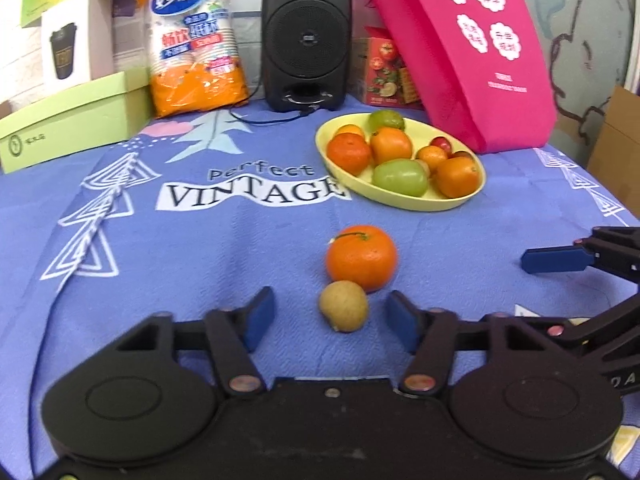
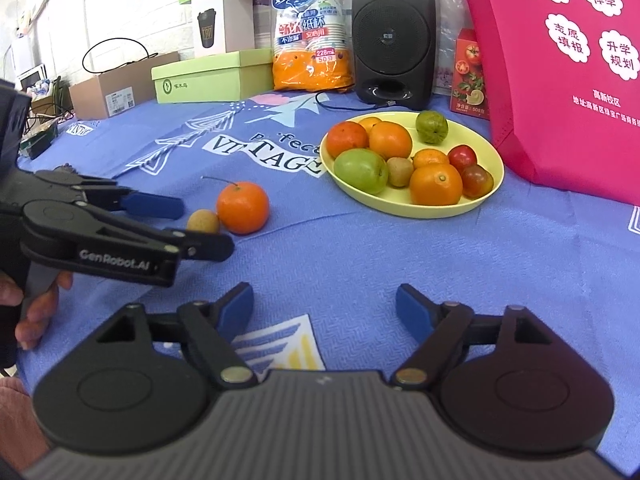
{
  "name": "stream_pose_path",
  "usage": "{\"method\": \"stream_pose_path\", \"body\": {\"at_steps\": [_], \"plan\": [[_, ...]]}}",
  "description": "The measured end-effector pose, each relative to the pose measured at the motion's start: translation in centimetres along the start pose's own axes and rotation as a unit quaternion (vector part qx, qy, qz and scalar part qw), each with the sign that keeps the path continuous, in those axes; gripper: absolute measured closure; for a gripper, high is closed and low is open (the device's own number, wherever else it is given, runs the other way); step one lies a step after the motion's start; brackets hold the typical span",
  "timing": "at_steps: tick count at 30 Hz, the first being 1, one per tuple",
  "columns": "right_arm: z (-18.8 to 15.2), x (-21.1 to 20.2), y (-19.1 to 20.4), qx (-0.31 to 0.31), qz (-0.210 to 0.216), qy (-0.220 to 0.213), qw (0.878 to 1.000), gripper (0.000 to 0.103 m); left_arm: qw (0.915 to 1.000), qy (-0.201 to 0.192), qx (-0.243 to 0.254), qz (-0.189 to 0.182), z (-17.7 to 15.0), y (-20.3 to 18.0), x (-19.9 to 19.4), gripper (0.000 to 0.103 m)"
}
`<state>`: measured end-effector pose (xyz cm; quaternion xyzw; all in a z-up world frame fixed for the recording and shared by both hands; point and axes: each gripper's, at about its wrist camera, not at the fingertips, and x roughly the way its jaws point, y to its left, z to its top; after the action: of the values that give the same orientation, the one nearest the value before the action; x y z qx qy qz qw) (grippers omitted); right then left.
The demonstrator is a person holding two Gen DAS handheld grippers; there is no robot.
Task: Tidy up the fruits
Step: 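Grasp the brown kiwi with the left tool while the right tool grasps the orange, then carry the kiwi and orange onto the yellow plate and release both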
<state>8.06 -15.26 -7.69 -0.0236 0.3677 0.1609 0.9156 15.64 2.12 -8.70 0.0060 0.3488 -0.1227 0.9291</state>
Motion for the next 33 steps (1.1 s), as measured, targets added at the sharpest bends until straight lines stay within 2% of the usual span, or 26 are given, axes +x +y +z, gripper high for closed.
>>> {"method": "stream_pose_path", "body": {"at_steps": [1,5,8,12,17,20,22,24,33], "plan": [[0.0,0.1,0.1,-0.002,-0.001,0.001,1.0,0.021,1.0,-0.001,-0.001,-0.002,0.0,0.0,0.0,0.064],[0.3,0.3,0.3,-0.005,-0.001,0.004,1.0,0.021,0.9996,0.0,-0.016,-0.021,-0.1,0.7,-0.3,0.078],[0.8,0.9,0.7,-0.011,0.004,0.006,1.0,0.022,0.9998,-0.001,-0.019,-0.009,-0.2,1.2,-0.7,0.078],[2.1,2.2,2.0,-0.022,0.017,0.007,1.0,0.036,0.9997,0.0,-0.021,0.013,-0.5,2.3,-1.5,0.078],[4.0,4.6,4.2,-0.047,0.034,0.011,0.998,0.046,0.9993,0.001,-0.031,0.021,-1.0,3.9,-2.3,0.078],[5.0,6.2,5.2,-0.059,0.038,0.018,0.997,0.047,0.9992,-0.001,-0.036,0.017,-1.2,4.3,-2.5,0.078],[5.4,7.1,5.6,-0.068,0.035,0.022,0.997,0.052,0.9992,0.0,-0.038,0.016,-1.3,4.2,-2.4,0.078],[5.5,7.6,5.7,-0.07,0.035,0.021,0.997,0.064,0.9991,-0.001,-0.039,0.016,-1.4,4.1,-2.5,0.078],[4.4,5.3,5.1,-0.059,0.039,0.014,0.997,0.065,0.9984,-0.011,-0.055,-0.006,-1.7,4.0,-2.9,0.079]]}}
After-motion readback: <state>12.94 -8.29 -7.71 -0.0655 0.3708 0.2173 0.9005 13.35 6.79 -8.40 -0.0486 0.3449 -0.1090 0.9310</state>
